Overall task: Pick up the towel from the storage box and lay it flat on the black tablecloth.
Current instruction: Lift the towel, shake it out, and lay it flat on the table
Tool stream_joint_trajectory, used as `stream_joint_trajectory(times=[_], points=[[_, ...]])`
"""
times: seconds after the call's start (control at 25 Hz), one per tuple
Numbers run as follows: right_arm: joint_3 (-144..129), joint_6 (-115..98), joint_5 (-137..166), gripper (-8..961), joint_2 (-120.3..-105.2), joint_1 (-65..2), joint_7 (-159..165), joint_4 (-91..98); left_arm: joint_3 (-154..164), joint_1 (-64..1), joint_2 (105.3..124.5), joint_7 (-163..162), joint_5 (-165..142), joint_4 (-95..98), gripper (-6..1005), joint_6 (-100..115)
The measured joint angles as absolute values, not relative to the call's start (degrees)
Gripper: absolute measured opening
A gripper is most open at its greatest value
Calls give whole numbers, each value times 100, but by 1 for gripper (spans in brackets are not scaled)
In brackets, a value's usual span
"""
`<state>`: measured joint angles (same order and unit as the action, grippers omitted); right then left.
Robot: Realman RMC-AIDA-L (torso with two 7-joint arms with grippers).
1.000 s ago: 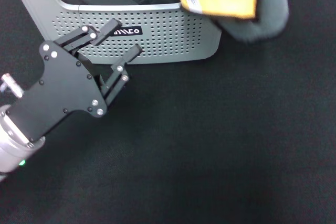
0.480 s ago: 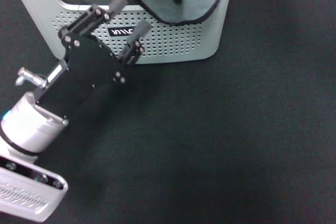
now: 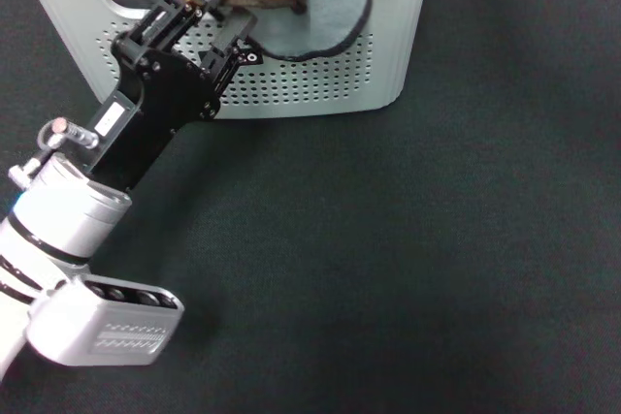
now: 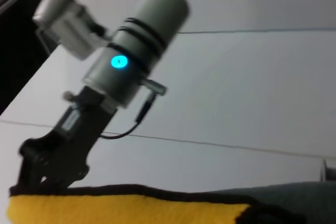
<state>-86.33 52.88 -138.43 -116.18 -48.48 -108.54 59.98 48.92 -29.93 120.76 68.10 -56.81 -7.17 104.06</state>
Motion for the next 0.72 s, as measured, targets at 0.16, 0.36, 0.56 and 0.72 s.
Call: stream_joint_trajectory(times=[0.16,0.36,0.56,0.72], points=[[-8652,5283,-13898,4,-11618,-4888,-10854,5998,4862,-3006,12076,7107,-5688,-747,453,10316],[-8697,5279,-13920,4,-11619,-4906,-10854,5998,4798,-2998,12079,7235,-5688,-764,451,10331],[-8706,5274,-13928,5,-11619,-4879,-10854,5943,4665,-2994,12086,7406,-5742,-799,446,10506],[-8685,5261,-14075,5,-11619,-4913,-10854,5721,4665,-2975,12085,7460,-5751,-850,442,10741]])
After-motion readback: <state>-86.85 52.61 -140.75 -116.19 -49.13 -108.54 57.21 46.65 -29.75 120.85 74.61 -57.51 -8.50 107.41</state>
